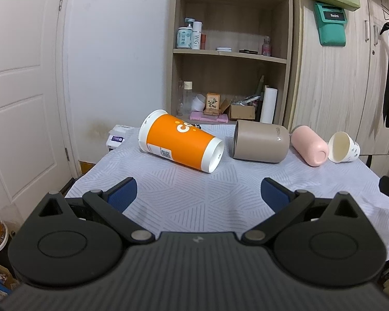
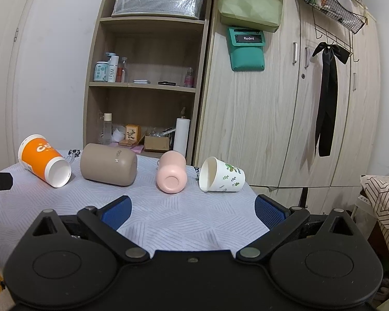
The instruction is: Flip cup upright
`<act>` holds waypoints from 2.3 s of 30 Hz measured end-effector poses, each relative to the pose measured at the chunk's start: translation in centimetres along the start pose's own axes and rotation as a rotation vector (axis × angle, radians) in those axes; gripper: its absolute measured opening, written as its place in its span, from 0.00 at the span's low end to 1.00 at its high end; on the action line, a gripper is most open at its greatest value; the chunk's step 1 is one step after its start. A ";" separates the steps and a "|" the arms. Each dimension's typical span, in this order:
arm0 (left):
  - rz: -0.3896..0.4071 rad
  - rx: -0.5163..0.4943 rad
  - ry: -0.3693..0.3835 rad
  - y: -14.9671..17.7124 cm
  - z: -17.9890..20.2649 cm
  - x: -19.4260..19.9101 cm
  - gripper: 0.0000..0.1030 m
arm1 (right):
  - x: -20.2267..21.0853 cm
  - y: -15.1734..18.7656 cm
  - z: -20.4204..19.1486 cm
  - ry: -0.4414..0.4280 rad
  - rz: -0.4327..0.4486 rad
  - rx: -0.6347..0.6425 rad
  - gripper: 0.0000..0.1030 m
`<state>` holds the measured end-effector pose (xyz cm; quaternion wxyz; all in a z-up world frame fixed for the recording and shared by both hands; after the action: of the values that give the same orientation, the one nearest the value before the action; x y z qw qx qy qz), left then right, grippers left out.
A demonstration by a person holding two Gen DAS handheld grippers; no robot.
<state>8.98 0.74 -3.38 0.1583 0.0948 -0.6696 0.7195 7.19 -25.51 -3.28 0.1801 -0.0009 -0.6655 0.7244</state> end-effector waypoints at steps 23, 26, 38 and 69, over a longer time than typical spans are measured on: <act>-0.019 0.024 0.023 0.5 0.4 -0.2 1.00 | 0.1 0.0 0.2 -0.012 0.001 -0.011 1.00; -0.021 0.025 0.026 0.6 0.5 -0.2 1.00 | 0.0 0.0 0.3 -0.011 -0.001 -0.010 1.00; -0.031 0.023 0.026 0.6 0.6 -0.1 1.00 | 0.0 0.0 0.4 -0.014 -0.006 -0.007 1.00; -0.273 0.288 0.163 -3.9 -5.8 -5.3 1.00 | -2.4 -5.7 -12.6 -0.681 -0.203 0.190 0.96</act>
<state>15.74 6.15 -2.07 0.2928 0.1476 -0.5259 0.7848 13.99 -13.69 0.18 0.0183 0.3230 -0.6136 0.7203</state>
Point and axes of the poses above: each gripper's, at about its wrist camera, not at the fingertips, and x roughly against the way its jaws point, z to its right, y to its underside, the point moved 10 cm from there along -x, roughly the way its jaws point, and after that the axes turned 6 degrees about y, right-handed, at the moved point
